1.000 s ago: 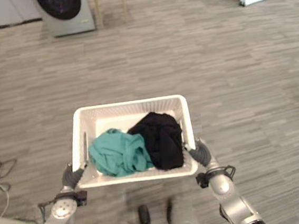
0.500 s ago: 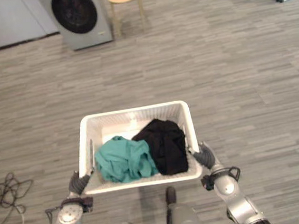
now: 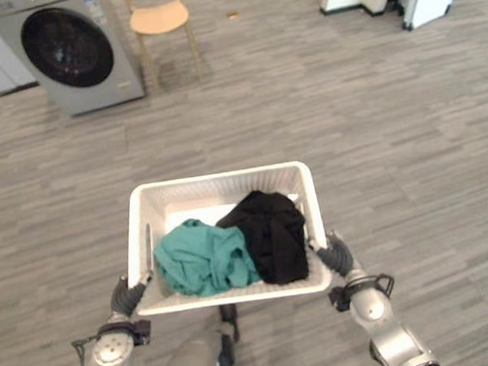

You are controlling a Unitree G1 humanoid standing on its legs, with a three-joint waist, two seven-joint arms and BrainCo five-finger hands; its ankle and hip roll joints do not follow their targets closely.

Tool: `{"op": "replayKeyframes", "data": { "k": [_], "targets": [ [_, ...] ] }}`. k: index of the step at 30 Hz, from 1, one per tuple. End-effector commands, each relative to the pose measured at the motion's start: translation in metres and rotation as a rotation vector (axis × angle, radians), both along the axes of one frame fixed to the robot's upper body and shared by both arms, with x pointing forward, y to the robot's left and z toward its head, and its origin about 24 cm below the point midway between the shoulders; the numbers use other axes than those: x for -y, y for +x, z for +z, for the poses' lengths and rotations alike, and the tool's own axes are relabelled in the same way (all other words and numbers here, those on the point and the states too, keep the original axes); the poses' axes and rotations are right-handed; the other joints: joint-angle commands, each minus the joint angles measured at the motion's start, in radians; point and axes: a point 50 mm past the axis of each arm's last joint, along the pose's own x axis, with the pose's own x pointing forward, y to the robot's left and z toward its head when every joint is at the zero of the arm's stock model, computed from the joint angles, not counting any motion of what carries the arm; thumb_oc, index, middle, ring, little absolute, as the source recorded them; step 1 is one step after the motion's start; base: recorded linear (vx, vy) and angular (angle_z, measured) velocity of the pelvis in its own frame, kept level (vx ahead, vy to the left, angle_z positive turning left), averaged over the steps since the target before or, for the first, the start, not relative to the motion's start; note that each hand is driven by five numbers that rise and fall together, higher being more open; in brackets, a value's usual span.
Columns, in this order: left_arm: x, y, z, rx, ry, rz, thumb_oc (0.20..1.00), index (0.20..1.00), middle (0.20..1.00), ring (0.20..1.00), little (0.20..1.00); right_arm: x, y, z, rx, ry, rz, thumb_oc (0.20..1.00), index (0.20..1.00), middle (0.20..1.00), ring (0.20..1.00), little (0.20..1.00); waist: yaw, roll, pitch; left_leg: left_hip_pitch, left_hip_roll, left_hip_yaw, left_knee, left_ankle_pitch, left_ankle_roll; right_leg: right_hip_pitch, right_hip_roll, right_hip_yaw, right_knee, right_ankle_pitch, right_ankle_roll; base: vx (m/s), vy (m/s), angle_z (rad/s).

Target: Grab the laundry basket,head to the washer,open it,put in the laundry and shut it.

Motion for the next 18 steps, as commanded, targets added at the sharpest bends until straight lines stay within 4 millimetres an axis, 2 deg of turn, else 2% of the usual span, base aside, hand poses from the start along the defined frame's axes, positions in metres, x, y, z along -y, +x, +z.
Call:
{"op": "replayKeyframes", "data": {
  "k": [1,2,3,4,5,6,8,9,10,11,13,15,16,18],
  "targets": [
    [0.009,0.038,0.056,0.304,-0.051,-0.116,0.2,0.2,0.2,0.2,0.2,-0.01,0.027,0.046,0.245,0.089,0.065,0.2,0.2,0.2,0.2,0.2,0.029,-0.018,-0.038,0.028,0.008,-0.032,0.029,-0.071,-0.045,-0.114,-0.075,-0.012,0.171,0.343,0.143,0.26,0.039,-0.07],
    [0.008,0.039,0.057,0.31,-0.046,-0.117,0.2,0.2,0.2,0.2,0.2,-0.013,0.027,0.046,0.249,0.096,0.07,0.2,0.2,0.2,0.2,0.2,0.023,-0.011,-0.031,0.063,0.009,-0.036,0.021,-0.089,-0.035,-0.157,-0.077,-0.017,0.227,0.358,0.147,0.43,0.048,0.03],
    [0.008,0.042,0.061,0.328,-0.039,-0.118,0.2,0.2,0.2,0.2,0.2,-0.017,0.029,0.047,0.252,0.104,0.081,0.2,0.2,0.2,0.2,0.2,-0.002,0.011,-0.013,0.157,0.016,-0.047,-0.019,-0.118,-0.026,-0.266,-0.072,-0.058,0.251,0.321,0.117,0.44,0.047,-0.06],
    [0.008,0.042,0.061,0.328,-0.039,-0.118,0.2,0.2,0.2,0.2,0.2,-0.017,0.029,0.047,0.253,0.104,0.081,0.2,0.2,0.2,0.2,0.2,-0.002,0.012,-0.013,0.157,0.017,-0.047,-0.019,-0.118,-0.026,-0.266,-0.072,-0.058,0.25,0.322,0.117,0.66,0.01,-0.04],
    [0.005,0.041,0.062,0.332,-0.034,-0.108,0.2,0.2,0.2,0.2,0.2,-0.016,0.03,0.047,0.252,0.1,0.083,0.2,0.2,0.2,0.2,0.2,-0.027,0.032,-0.001,0.23,0.028,-0.052,-0.047,-0.149,-0.035,-0.343,-0.071,-0.118,0.184,0.26,0.099,0.35,-0.023,-0.07],
    [0.005,0.041,0.062,0.332,-0.034,-0.108,0.2,0.2,0.2,0.2,0.2,-0.016,0.03,0.047,0.251,0.1,0.083,0.2,0.2,0.2,0.2,0.2,-0.029,0.032,0.0,0.231,0.028,-0.054,-0.047,-0.149,-0.035,-0.341,-0.072,-0.119,0.183,0.26,0.099,0.68,-0.091,0.06],
    [0.002,0.038,0.062,0.332,-0.076,-0.076,0.2,0.2,0.2,0.2,0.2,-0.015,0.028,0.046,0.238,0.11,0.074,0.2,0.2,0.2,0.2,0.2,-0.065,0.035,0.023,0.349,0.028,-0.079,-0.074,-0.216,-0.055,-0.443,-0.075,-0.173,-0.002,0.269,0.105,0.66,-0.166,0.18],
    [0.001,0.039,0.064,0.34,-0.073,-0.075,0.2,0.2,0.2,0.2,0.2,-0.015,0.028,0.046,0.237,0.108,0.072,0.2,0.2,0.2,0.2,0.2,-0.076,0.027,0.026,0.377,0.025,-0.09,-0.081,-0.233,-0.066,-0.465,-0.085,-0.174,-0.082,0.289,0.115,0.42,-0.131,0.25],
    [0.001,0.039,0.064,0.34,-0.073,-0.075,0.2,0.2,0.2,0.2,0.2,-0.014,0.028,0.046,0.237,0.107,0.072,0.2,0.2,0.2,0.2,0.2,-0.079,0.032,0.028,0.382,0.03,-0.093,-0.083,-0.236,-0.067,-0.455,-0.08,-0.179,-0.092,0.292,0.115,0.51,-0.201,0.38],
    [0.003,0.043,0.065,0.356,-0.061,-0.075,0.2,0.2,0.2,0.2,0.2,-0.014,0.029,0.048,0.245,0.087,0.078,0.2,0.2,0.2,0.2,0.2,-0.104,0.034,0.036,0.428,0.039,-0.115,-0.076,-0.28,-0.081,-0.503,-0.086,-0.157,-0.179,0.332,0.139,0.48,-0.203,0.41],
    [0.007,0.047,0.067,0.372,-0.06,-0.091,0.2,0.2,0.2,0.2,0.2,-0.011,0.028,0.05,0.253,0.077,0.073,0.2,0.2,0.2,0.2,0.2,-0.115,0.031,0.027,0.46,0.055,-0.137,-0.069,-0.278,-0.099,-0.504,-0.092,-0.131,-0.184,0.347,0.144,0.54,-0.284,0.65],
    [0.014,0.045,0.065,0.37,-0.092,-0.096,0.2,0.2,0.2,0.2,0.2,-0.012,0.025,0.047,0.247,0.084,0.079,0.2,0.2,0.2,0.2,0.2,-0.135,0.036,0.006,0.466,0.084,-0.148,-0.012,-0.238,-0.129,-0.485,-0.073,-0.101,-0.138,0.375,0.116,0.49,-0.308,0.53],
    [0.016,0.046,0.065,0.374,-0.105,-0.095,0.2,0.2,0.2,0.2,0.2,-0.01,0.024,0.045,0.24,0.08,0.069,0.2,0.2,0.2,0.2,0.2,-0.139,0.04,0.002,0.447,0.102,-0.148,0.054,-0.188,-0.147,-0.468,-0.063,-0.096,-0.123,0.37,0.101,0.42,-0.32,0.68],
    [0.019,0.047,0.064,0.364,-0.116,-0.117,0.2,0.2,0.2,0.2,0.2,-0.005,0.025,0.049,0.261,0.08,0.058,0.2,0.2,0.2,0.2,0.2,-0.132,0.034,0.007,0.345,0.138,-0.146,0.32,-0.055,-0.17,-0.414,-0.061,-0.109,-0.127,0.347,0.059,0.31,-0.296,0.75]
  ]
}}
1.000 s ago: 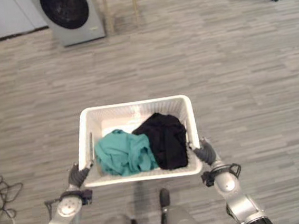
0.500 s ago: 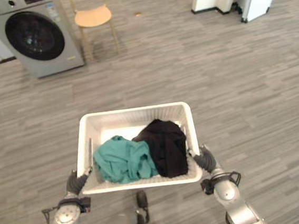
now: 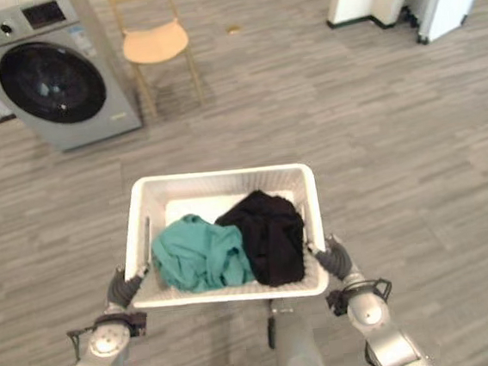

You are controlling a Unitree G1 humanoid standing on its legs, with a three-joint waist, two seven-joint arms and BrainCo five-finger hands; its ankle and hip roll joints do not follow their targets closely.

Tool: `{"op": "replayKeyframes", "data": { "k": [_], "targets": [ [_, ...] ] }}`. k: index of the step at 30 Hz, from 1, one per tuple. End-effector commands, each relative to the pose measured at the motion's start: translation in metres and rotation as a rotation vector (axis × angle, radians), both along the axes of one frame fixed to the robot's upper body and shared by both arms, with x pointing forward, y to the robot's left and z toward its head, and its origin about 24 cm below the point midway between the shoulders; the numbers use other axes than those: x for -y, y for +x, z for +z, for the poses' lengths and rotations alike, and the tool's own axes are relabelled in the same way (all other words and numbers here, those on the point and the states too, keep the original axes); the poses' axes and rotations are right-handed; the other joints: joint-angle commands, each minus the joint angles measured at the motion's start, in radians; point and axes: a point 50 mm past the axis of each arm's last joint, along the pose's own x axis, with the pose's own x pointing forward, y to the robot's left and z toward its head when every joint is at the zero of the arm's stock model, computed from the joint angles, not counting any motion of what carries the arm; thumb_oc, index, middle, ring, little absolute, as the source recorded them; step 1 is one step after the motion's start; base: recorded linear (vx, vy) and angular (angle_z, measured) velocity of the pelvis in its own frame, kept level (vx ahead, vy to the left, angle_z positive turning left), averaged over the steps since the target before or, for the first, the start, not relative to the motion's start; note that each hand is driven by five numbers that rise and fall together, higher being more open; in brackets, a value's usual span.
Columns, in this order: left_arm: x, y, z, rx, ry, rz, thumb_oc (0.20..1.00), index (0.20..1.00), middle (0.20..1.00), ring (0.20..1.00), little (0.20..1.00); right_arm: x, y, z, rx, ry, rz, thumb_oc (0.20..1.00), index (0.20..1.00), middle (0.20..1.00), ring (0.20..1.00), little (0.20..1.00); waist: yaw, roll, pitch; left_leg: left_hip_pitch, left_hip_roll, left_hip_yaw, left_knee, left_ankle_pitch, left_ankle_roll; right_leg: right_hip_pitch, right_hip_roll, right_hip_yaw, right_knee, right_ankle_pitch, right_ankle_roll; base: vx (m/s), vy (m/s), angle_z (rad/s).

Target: Grab the laundry basket,head to the washer,open it,put in the laundry and shut it.

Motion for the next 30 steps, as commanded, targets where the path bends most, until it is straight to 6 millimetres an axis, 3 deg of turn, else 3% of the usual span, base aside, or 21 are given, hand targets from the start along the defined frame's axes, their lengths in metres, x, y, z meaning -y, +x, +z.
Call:
{"op": "replayKeyframes", "data": {
  "k": [1,2,3,5,6,7,9,10,11,12,14,18,19,20,22,23,24,27,28,29,30],
  "targets": [
    [0.015,0.038,0.063,0.355,-0.112,-0.108,0.2,0.2,0.2,0.2,0.2,-0.008,0.03,0.056,0.291,0.066,0.09,0.2,0.2,0.2,0.2,0.2,0.013,-0.002,-0.017,-0.172,0.203,0.068,0.329,0.223,-0.085,0.106,-0.006,-0.008,-0.058,-0.049,0.082,0.24,-0.272,0.35],
    [0.015,0.038,0.063,0.352,-0.118,-0.106,0.2,0.2,0.2,0.2,0.2,-0.005,0.03,0.057,0.298,0.07,0.073,0.2,0.2,0.2,0.2,0.2,0.017,-0.015,-0.012,-0.219,0.225,0.091,0.434,0.265,-0.084,0.137,-0.004,-0.011,-0.062,-0.066,0.06,0.24,-0.247,0.12],
    [0.015,0.037,0.061,0.343,-0.123,-0.097,0.2,0.2,0.2,0.2,0.2,-0.002,0.029,0.056,0.296,0.063,0.056,0.2,0.2,0.2,0.2,0.2,0.026,-0.023,-0.009,-0.253,0.254,0.126,0.504,0.273,-0.078,0.168,-0.002,-0.018,-0.066,-0.085,0.041,0.38,-0.323,-0.03],
    [0.015,0.036,0.06,0.337,-0.134,-0.098,0.2,0.2,0.2,0.2,0.2,0.003,0.029,0.056,0.291,0.051,0.033,0.2,0.2,0.2,0.2,0.2,0.048,-0.039,-0.004,-0.328,0.235,0.172,0.552,0.216,-0.059,0.226,-0.005,-0.014,-0.087,-0.108,0.033,0.48,-0.206,-0.14],
    [0.015,0.035,0.058,0.326,-0.138,-0.09,0.2,0.2,0.2,0.2,0.2,0.008,0.028,0.054,0.284,0.047,0.004,0.2,0.2,0.2,0.2,0.2,0.076,-0.048,-0.002,-0.436,0.192,0.199,0.502,0.164,-0.045,0.285,-0.008,-0.007,-0.106,-0.13,0.042,0.44,-0.094,-0.23],
    [0.015,0.035,0.058,0.326,-0.137,-0.091,0.2,0.2,0.2,0.2,0.2,0.008,0.028,0.054,0.284,0.047,0.004,0.2,0.2,0.2,0.2,0.2,0.076,-0.052,-0.005,-0.438,0.187,0.202,0.496,0.17,-0.043,0.281,-0.012,-0.005,-0.107,-0.127,0.043,0.47,-0.038,-0.33],
    [0.015,0.033,0.057,0.321,-0.134,-0.087,0.2,0.2,0.2,0.2,0.2,0.011,0.026,0.053,0.281,0.042,-0.009,0.2,0.2,0.2,0.2,0.2,0.093,-0.048,-0.007,-0.475,0.18,0.218,0.322,0.158,-0.034,0.332,-0.008,-0.002,-0.12,-0.16,0.06,0.38,0.046,-0.29],
    [0.014,0.032,0.056,0.318,-0.131,-0.085,0.2,0.2,0.2,0.2,0.2,0.011,0.025,0.052,0.276,0.042,-0.014,0.2,0.2,0.2,0.2,0.2,0.102,-0.041,-0.008,-0.484,0.176,0.218,0.207,0.178,-0.035,0.351,-0.001,-0.002,-0.117,-0.178,0.063,0.63,0.081,-0.28],
    [0.011,0.03,0.056,0.314,-0.125,-0.073,0.2,0.2,0.2,0.2,0.2,0.012,0.025,0.05,0.268,0.045,-0.025,0.2,0.2,0.2,0.2,0.2,0.127,-0.019,-0.011,-0.511,0.176,0.196,0.036,0.254,-0.054,0.407,0.032,0.002,-0.12,-0.211,0.066,0.69,0.075,-0.26],
    [0.01,0.028,0.054,0.308,-0.126,-0.056,0.2,0.2,0.2,0.2,0.2,0.012,0.025,0.048,0.264,0.039,-0.031,0.2,0.2,0.2,0.2,0.2,0.139,-0.016,-0.01,-0.536,0.177,0.195,-0.031,0.278,-0.058,0.436,0.039,0.004,-0.121,-0.232,0.068,0.55,0.044,-0.27],
    [0.007,0.026,0.053,0.301,-0.125,-0.045,0.2,0.2,0.2,0.2,0.2,0.012,0.025,0.047,0.258,0.033,-0.032,0.2,0.2,0.2,0.2,0.2,0.153,-0.018,-0.016,-0.561,0.184,0.212,-0.103,0.3,-0.063,0.492,0.037,0.014,-0.113,-0.273,0.072,0.55,0.07,-0.26],
    [0.001,0.023,0.052,0.29,-0.116,-0.032,0.2,0.2,0.2,0.2,0.2,0.009,0.024,0.046,0.247,0.039,-0.013,0.2,0.2,0.2,0.2,0.2,0.165,-0.013,-0.044,-0.552,0.215,0.283,-0.086,0.336,-0.055,0.539,0.029,0.024,-0.083,-0.313,0.084,0.47,0.123,-0.26],
    [0.001,0.021,0.05,0.284,-0.109,-0.036,0.2,0.2,0.2,0.2,0.2,0.007,0.023,0.044,0.243,0.046,-0.007,0.2,0.2,0.2,0.2,0.2,0.172,-0.02,-0.056,-0.564,0.205,0.279,-0.044,0.344,-0.047,0.549,0.015,0.022,-0.066,-0.304,0.095,0.68,0.206,-0.27],
    [0.001,0.024,0.051,0.28,-0.101,-0.056,0.2,0.2,0.2,0.2,0.2,0.003,0.022,0.041,0.227,0.064,-0.003,0.2,0.2,0.2,0.2,0.2,0.18,-0.054,-0.072,-0.572,0.179,0.267,0.029,0.304,-0.027,0.544,-0.034,0.028,0.004,-0.225,0.133,0.68,0.228,-0.18],
    [0.001,0.026,0.052,0.279,-0.091,-0.071,0.2,0.2,0.2,0.2,0.2,0.001,0.021,0.04,0.229,0.066,0.008,0.2,0.2,0.2,0.2,0.2,0.175,-0.073,-0.077,-0.532,0.154,0.271,0.04,0.253,0.006,0.489,-0.067,0.044,0.168,-0.089,0.172,0.52,0.225,0.05],
    [0.0,0.027,0.053,0.279,-0.074,-0.078,0.2,0.2,0.2,0.2,0.2,-0.001,0.022,0.04,0.23,0.07,0.012,0.2,0.2,0.2,0.2,0.2,0.168,-0.079,-0.071,-0.501,0.139,0.268,0.042,0.223,0.023,0.457,-0.077,0.052,0.242,-0.023,0.183,0.41,0.191,0.11],
    [0.0,0.029,0.054,0.285,-0.066,-0.086,0.2,0.2,0.2,0.2,0.2,-0.003,0.022,0.04,0.233,0.079,0.018,0.2,0.2,0.2,0.2,0.2,0.162,-0.07,-0.064,-0.461,0.141,0.263,0.034,0.203,0.034,0.398,-0.068,0.061,0.3,0.005,0.171,0.43,0.171,0.25],
    [-0.001,0.031,0.056,0.29,-0.063,-0.089,0.2,0.2,0.2,0.2,0.2,-0.006,0.025,0.04,0.228,0.078,0.034,0.2,0.2,0.2,0.2,0.2,0.134,-0.049,-0.042,-0.354,0.134,0.235,-0.013,0.172,0.046,0.268,-0.029,0.04,0.326,-0.054,0.139,0.36,0.106,0.38],
    [-0.003,0.03,0.057,0.292,-0.057,-0.091,0.2,0.2,0.2,0.2,0.2,-0.007,0.026,0.04,0.223,0.078,0.046,0.2,0.2,0.2,0.2,0.2,0.115,-0.037,-0.023,-0.289,0.129,0.224,-0.035,0.149,0.045,0.19,-0.012,-0.001,0.265,-0.093,0.129,0.49,0.096,0.42],
    [-0.003,0.03,0.057,0.292,-0.057,-0.09,0.2,0.2,0.2,0.2,0.2,-0.007,0.026,0.04,0.223,0.078,0.047,0.2,0.2,0.2,0.2,0.2,0.109,-0.037,-0.019,-0.281,0.127,0.219,-0.037,0.145,0.044,0.197,-0.014,-0.006,0.268,-0.099,0.13,0.68,0.037,0.3],
    [-0.002,0.028,0.056,0.288,-0.069,-0.088,0.2,0.2,0.2,0.2,0.2,-0.008,0.027,0.039,0.22,0.086,0.044,0.2,0.2,0.2,0.2,0.2,0.088,-0.034,-0.008,-0.208,0.113,0.195,-0.058,0.107,0.034,0.127,0.0,-0.059,0.145,-0.119,0.123,0.52,-0.019,0.11]
  ]
}}
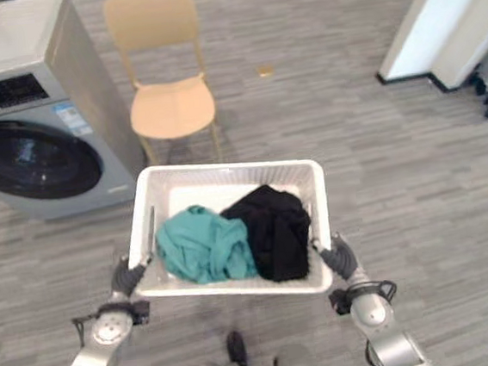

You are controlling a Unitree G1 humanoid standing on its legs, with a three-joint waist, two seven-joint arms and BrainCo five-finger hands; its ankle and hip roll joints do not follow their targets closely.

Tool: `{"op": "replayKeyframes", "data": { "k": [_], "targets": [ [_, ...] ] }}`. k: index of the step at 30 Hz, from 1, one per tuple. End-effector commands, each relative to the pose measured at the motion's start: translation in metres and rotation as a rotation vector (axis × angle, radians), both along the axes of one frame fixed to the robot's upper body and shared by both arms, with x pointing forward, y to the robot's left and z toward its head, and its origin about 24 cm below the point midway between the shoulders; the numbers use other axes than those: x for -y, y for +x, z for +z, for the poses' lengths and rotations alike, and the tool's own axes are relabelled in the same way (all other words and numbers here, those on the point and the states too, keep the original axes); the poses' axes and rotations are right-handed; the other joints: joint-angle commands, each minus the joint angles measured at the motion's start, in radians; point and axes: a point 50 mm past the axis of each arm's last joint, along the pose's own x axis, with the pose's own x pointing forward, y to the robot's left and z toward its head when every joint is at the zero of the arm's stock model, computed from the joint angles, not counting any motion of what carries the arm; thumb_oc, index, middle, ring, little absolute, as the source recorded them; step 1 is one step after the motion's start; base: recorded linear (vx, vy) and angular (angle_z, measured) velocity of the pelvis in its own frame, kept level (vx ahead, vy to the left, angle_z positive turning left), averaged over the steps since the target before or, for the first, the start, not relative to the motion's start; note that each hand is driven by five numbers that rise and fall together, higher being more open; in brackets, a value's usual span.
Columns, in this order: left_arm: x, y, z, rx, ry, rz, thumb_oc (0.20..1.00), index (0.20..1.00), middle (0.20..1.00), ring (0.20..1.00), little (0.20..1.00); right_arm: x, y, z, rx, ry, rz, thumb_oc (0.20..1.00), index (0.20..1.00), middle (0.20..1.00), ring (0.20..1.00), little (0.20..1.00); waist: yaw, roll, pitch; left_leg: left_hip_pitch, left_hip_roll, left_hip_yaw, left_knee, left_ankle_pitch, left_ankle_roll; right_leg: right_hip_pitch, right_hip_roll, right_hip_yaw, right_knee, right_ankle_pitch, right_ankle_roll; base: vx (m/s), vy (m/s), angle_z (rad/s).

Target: Grab the laundry basket,head to the washer,open it,put in the laundry and shut it.

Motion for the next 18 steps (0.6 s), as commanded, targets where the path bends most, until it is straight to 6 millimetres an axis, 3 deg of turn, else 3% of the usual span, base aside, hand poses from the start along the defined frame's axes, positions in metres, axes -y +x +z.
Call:
{"op": "replayKeyframes", "data": {
  "k": [1,3,5,7,9,10,11,13,15,18],
  "targets": [
    [0.006,0.006,0.036,0.211,-0.106,-0.067,0.2,0.2,0.2,0.2,0.2,-0.002,0.016,0.026,0.142,0.056,0.041,0.2,0.2,0.2,0.2,0.2,-0.016,-0.03,-0.003,0.007,0.07,-0.015,0.08,-0.085,-0.097,0.059,0.016,-0.042,-0.507,0.278,0.064,0.69,-0.043,0.29],
    [0.007,0.007,0.035,0.211,-0.103,-0.061,0.2,0.2,0.2,0.2,0.2,0.001,0.015,0.025,0.135,0.048,0.029,0.2,0.2,0.2,0.2,0.2,-0.039,-0.037,0.009,0.059,0.063,-0.054,0.086,-0.128,-0.112,0.034,0.027,-0.044,-0.643,0.307,0.083,0.42,-0.064,0.66],
    [0.008,0.007,0.034,0.21,-0.094,-0.064,0.2,0.2,0.2,0.2,0.2,0.002,0.014,0.025,0.137,0.042,0.028,0.2,0.2,0.2,0.2,0.2,-0.055,-0.038,0.011,0.092,0.06,-0.081,0.099,-0.153,-0.121,0.005,0.029,-0.043,-0.694,0.34,0.095,0.45,-0.106,0.96],
    [0.009,0.007,0.033,0.208,-0.093,-0.068,0.2,0.2,0.2,0.2,0.2,0.003,0.013,0.024,0.132,0.04,0.026,0.2,0.2,0.2,0.2,0.2,-0.063,-0.034,0.009,0.106,0.066,-0.093,0.111,-0.159,-0.128,-0.005,0.026,-0.049,-0.685,0.348,0.096,0.46,-0.159,0.79],
    [0.013,0.005,0.03,0.196,-0.107,-0.082,0.2,0.2,0.2,0.2,0.2,0.003,0.008,0.02,0.119,0.061,0.023,0.2,0.2,0.2,0.2,0.2,-0.069,-0.04,-0.014,0.133,0.071,-0.108,0.142,-0.178,-0.148,0.032,0.016,-0.03,-0.688,0.366,0.077,0.47,-0.241,0.77],
    [0.018,0.005,0.027,0.187,-0.128,-0.094,0.2,0.2,0.2,0.2,0.2,0.005,0.006,0.018,0.11,0.063,0.017,0.2,0.2,0.2,0.2,0.2,-0.073,-0.033,-0.032,0.117,0.108,-0.109,0.227,-0.122,-0.192,0.065,0.015,-0.035,-0.67,0.373,0.055,0.37,-0.243,0.74],
    [0.02,0.005,0.026,0.183,-0.149,-0.093,0.2,0.2,0.2,0.2,0.2,0.009,0.008,0.019,0.117,0.044,0.012,0.2,0.2,0.2,0.2,0.2,-0.07,-0.029,-0.027,0.068,0.13,-0.111,0.357,-0.076,-0.212,0.094,0.016,-0.051,-0.667,0.365,0.042,0.44,-0.313,0.88],
    [0.02,0.006,0.024,0.172,-0.153,-0.089,0.2,0.2,0.2,0.2,0.2,0.012,0.011,0.022,0.125,0.038,0.003,0.2,0.2,0.2,0.2,0.2,-0.064,-0.043,-0.021,-0.017,0.158,-0.089,0.491,-0.008,-0.214,0.142,0.01,-0.056,-0.676,0.336,0.01,0.24,-0.197,0.44],
    [0.021,0.006,0.024,0.167,-0.157,-0.094,0.2,0.2,0.2,0.2,0.2,0.016,0.01,0.021,0.12,0.029,-0.013,0.2,0.2,0.2,0.2,0.2,-0.045,-0.051,-0.018,-0.088,0.169,-0.04,0.479,-0.028,-0.189,0.187,0.003,-0.063,-0.681,0.303,-0.001,0.28,-0.102,-0.08],
    [0.021,0.006,0.023,0.162,-0.157,-0.088,0.2,0.2,0.2,0.2,0.2,0.023,0.008,0.021,0.113,0.005,-0.032,0.2,0.2,0.2,0.2,0.2,-0.025,-0.05,-0.013,-0.148,0.177,0.004,0.365,-0.057,-0.174,0.234,-0.008,-0.066,-0.682,0.256,0.006,0.27,0.012,-0.12]
  ]
}}
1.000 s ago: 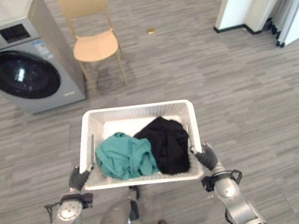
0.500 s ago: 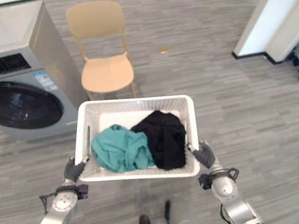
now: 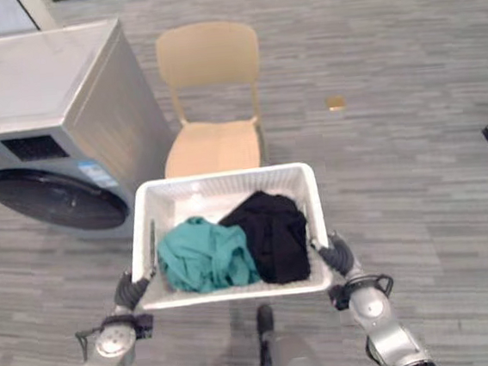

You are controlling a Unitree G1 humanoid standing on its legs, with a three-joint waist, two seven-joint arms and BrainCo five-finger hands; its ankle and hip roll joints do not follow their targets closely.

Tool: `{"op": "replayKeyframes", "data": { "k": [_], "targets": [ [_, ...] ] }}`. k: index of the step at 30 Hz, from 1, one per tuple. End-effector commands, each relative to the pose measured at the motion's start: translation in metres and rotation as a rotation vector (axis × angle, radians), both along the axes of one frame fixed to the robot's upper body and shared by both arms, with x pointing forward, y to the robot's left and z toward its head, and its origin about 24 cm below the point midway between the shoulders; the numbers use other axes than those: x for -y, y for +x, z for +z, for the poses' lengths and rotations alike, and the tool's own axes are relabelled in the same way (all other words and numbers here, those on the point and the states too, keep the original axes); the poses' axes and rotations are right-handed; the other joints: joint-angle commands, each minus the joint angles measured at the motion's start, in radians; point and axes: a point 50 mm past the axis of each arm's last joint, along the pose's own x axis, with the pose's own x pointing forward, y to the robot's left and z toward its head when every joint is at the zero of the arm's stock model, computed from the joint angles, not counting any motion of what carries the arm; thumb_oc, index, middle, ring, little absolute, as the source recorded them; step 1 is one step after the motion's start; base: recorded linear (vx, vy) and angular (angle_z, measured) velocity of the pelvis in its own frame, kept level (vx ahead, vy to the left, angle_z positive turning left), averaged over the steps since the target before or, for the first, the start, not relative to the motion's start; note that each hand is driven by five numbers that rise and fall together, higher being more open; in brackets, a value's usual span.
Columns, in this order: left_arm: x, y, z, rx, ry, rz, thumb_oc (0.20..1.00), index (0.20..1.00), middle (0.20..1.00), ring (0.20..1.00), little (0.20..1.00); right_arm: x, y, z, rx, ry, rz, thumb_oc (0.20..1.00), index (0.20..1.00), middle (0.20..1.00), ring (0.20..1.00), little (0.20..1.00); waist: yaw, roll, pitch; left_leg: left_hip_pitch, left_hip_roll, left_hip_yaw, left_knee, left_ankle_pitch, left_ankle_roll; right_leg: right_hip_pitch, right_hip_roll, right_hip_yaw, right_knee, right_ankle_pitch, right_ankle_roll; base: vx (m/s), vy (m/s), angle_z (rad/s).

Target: Grab the laundry basket,head to the washer,open it,put in the laundry and shut it.

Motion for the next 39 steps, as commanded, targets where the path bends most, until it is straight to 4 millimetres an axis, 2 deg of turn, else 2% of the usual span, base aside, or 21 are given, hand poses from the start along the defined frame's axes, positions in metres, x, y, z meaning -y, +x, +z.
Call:
{"op": "replayKeyframes", "data": {
  "k": [1,2,4,5,6,9,11,12,14,15,16,17,19,21,23,25,27,32,35,37,39],
  "targets": [
    [0.009,0.019,0.038,0.23,-0.111,-0.08,0.2,0.2,0.2,0.2,0.2,0.014,0.003,0.027,0.147,0.025,-0.026,0.2,0.2,0.2,0.2,0.2,0.003,-0.013,-0.028,-0.068,0.045,0.055,-0.185,0.142,0.033,0.066,-0.088,-0.034,0.009,-0.114,0.181,0.25,0.055,0.01],
    [0.009,0.018,0.038,0.228,-0.112,-0.078,0.2,0.2,0.2,0.2,0.2,0.014,0.003,0.027,0.144,0.021,-0.028,0.2,0.2,0.2,0.2,0.2,0.006,-0.01,-0.03,-0.077,0.047,0.06,-0.231,0.165,0.028,0.071,-0.086,-0.034,0.009,-0.121,0.181,0.26,0.09,0.05],
    [0.007,0.016,0.036,0.217,-0.109,-0.064,0.2,0.2,0.2,0.2,0.2,0.016,0.002,0.025,0.134,0.014,-0.039,0.2,0.2,0.2,0.2,0.2,0.021,0.009,-0.027,-0.103,0.067,0.065,-0.349,0.257,0.003,0.113,-0.073,-0.036,0.013,-0.153,0.185,0.26,0.112,-0.1],
    [0.007,0.014,0.034,0.21,-0.109,-0.061,0.2,0.2,0.2,0.2,0.2,0.016,0.001,0.024,0.131,0.015,-0.043,0.2,0.2,0.2,0.2,0.2,0.027,0.015,-0.027,-0.118,0.08,0.064,-0.381,0.286,-0.005,0.128,-0.069,-0.034,0.017,-0.167,0.185,0.18,0.072,-0.19],
    [0.007,0.014,0.034,0.209,-0.109,-0.061,0.2,0.2,0.2,0.2,0.2,0.016,0.001,0.024,0.13,0.015,-0.043,0.2,0.2,0.2,0.2,0.2,0.026,0.014,-0.026,-0.114,0.079,0.064,-0.387,0.289,-0.006,0.129,-0.07,-0.034,0.018,-0.169,0.184,0.22,0.096,-0.18],
    [0.006,0.012,0.033,0.199,-0.112,-0.054,0.2,0.2,0.2,0.2,0.2,0.017,-0.001,0.021,0.122,0.014,-0.058,0.2,0.2,0.2,0.2,0.2,0.043,0.022,-0.033,-0.153,0.112,0.057,-0.485,0.341,-0.023,0.191,-0.082,-0.02,0.047,-0.225,0.196,0.35,0.209,-0.22],
    [0.007,0.013,0.032,0.2,-0.111,-0.055,0.2,0.2,0.2,0.2,0.2,0.017,-0.001,0.02,0.119,0.012,-0.063,0.2,0.2,0.2,0.2,0.2,0.048,0.022,-0.037,-0.164,0.123,0.062,-0.485,0.352,-0.027,0.206,-0.092,-0.017,0.055,-0.238,0.202,0.34,0.255,-0.02],
    [0.006,0.014,0.033,0.204,-0.107,-0.059,0.2,0.2,0.2,0.2,0.2,0.016,-0.001,0.021,0.119,0.017,-0.059,0.2,0.2,0.2,0.2,0.2,0.05,0.032,-0.05,-0.163,0.138,0.063,-0.476,0.359,-0.029,0.234,-0.108,-0.001,0.069,-0.256,0.213,0.34,0.287,0.06],
    [0.007,0.014,0.033,0.201,-0.107,-0.063,0.2,0.2,0.2,0.2,0.2,0.014,-0.001,0.021,0.122,0.022,-0.056,0.2,0.2,0.2,0.2,0.2,0.049,0.036,-0.059,-0.161,0.138,0.057,-0.456,0.359,-0.027,0.242,-0.119,0.003,0.076,-0.262,0.22,0.37,0.322,-0.04],
    [0.008,0.018,0.034,0.208,-0.098,-0.075,0.2,0.2,0.2,0.2,0.2,0.01,0.003,0.021,0.13,0.025,-0.05,0.2,0.2,0.2,0.2,0.2,0.048,0.026,-0.075,-0.179,0.104,0.05,-0.356,0.309,-0.009,0.241,-0.182,0.026,0.1,-0.228,0.247,0.29,0.266,-0.17],
    [0.008,0.018,0.034,0.208,-0.097,-0.075,0.2,0.2,0.2,0.2,0.2,0.01,0.003,0.021,0.13,0.025,-0.05,0.2,0.2,0.2,0.2,0.2,0.05,0.025,-0.077,-0.182,0.104,0.053,-0.352,0.305,-0.008,0.238,-0.183,0.028,0.1,-0.228,0.248,0.36,0.338,-0.27],
    [0.008,0.02,0.036,0.212,-0.09,-0.086,0.2,0.2,0.2,0.2,0.2,0.009,0.004,0.02,0.129,0.029,-0.05,0.2,0.2,0.2,0.2,0.2,0.046,0.016,-0.077,-0.174,0.089,0.06,-0.329,0.281,0.004,0.222,-0.207,0.042,0.144,-0.197,0.256,0.14,0.16,-0.28],
    [0.005,0.023,0.039,0.227,-0.063,-0.09,0.2,0.2,0.2,0.2,0.2,0.004,0.007,0.02,0.136,0.038,-0.042,0.2,0.2,0.2,0.2,0.2,0.043,0.011,-0.077,-0.154,0.071,0.078,-0.32,0.237,0.03,0.175,-0.223,0.08,0.216,-0.153,0.262,0.18,0.208,-0.31],
    [0.004,0.025,0.042,0.238,-0.051,-0.093,0.2,0.2,0.2,0.2,0.2,-0.001,0.009,0.021,0.138,0.042,-0.022,0.2,0.2,0.2,0.2,0.2,0.036,0.011,-0.073,-0.112,0.057,0.097,-0.337,0.213,0.049,0.109,-0.215,0.09,0.253,-0.115,0.254,0.15,0.144,-0.23],
    [0.003,0.025,0.043,0.24,-0.046,-0.095,0.2,0.2,0.2,0.2,0.2,-0.002,0.011,0.021,0.137,0.043,-0.015,0.2,0.2,0.2,0.2,0.2,0.033,0.015,-0.074,-0.092,0.052,0.103,-0.352,0.21,0.055,0.076,-0.197,0.092,0.247,-0.108,0.25,0.12,0.073,-0.42],
    [-0.001,0.025,0.044,0.248,-0.038,-0.088,0.2,0.2,0.2,0.2,0.2,-0.005,0.013,0.021,0.136,0.034,-0.002,0.2,0.2,0.2,0.2,0.2,0.02,0.022,-0.061,-0.034,0.037,0.114,-0.4,0.201,0.06,0.002,-0.162,0.045,0.196,-0.108,0.248,0.17,0.054,-0.25],
    [-0.004,0.024,0.041,0.232,-0.022,-0.068,0.2,0.2,0.2,0.2,0.2,-0.005,0.013,0.017,0.123,0.006,-0.004,0.2,0.2,0.2,0.2,0.2,0.004,0.017,-0.044,0.003,0.025,0.113,-0.436,0.2,0.059,-0.017,-0.127,0.035,0.138,-0.114,0.245,0.11,-0.015,-0.25],
    [0.0,0.022,0.036,0.226,-0.021,-0.061,0.2,0.2,0.2,0.2,0.2,-0.007,0.011,0.013,0.109,-0.003,0.008,0.2,0.2,0.2,0.2,0.2,-0.001,0.009,-0.052,0.028,0.014,0.101,-0.451,0.198,0.053,0.024,-0.117,0.063,0.08,-0.111,0.246,0.11,-0.067,0.34],
    [0.004,0.022,0.028,0.198,-0.032,-0.039,0.2,0.2,0.2,0.2,0.2,-0.009,0.012,0.008,0.086,-0.023,0.024,0.2,0.2,0.2,0.2,0.2,0.006,0.01,-0.062,0.038,0.013,0.093,-0.464,0.2,0.048,0.055,-0.116,0.047,0.033,-0.107,0.236,0.12,-0.096,-0.01],
    [0.007,0.025,0.025,0.187,-0.028,-0.032,0.2,0.2,0.2,0.2,0.2,-0.015,0.018,0.007,0.085,-0.031,0.041,0.2,0.2,0.2,0.2,0.2,0.011,0.012,-0.063,0.039,0.015,0.084,-0.487,0.207,0.044,0.063,-0.114,0.035,0.011,-0.104,0.234,0.02,-0.069,0.07],
    [0.017,0.039,0.026,0.197,-0.028,-0.023,0.2,0.2,0.2,0.2,0.2,-0.023,0.03,0.007,0.093,-0.02,0.039,0.2,0.2,0.2,0.2,0.2,0.011,0.021,-0.04,0.007,0.019,0.074,-0.501,0.224,0.039,0.023,-0.111,0.024,0.013,-0.1,0.229,-0.14,-0.045,0.07]
  ]
}}
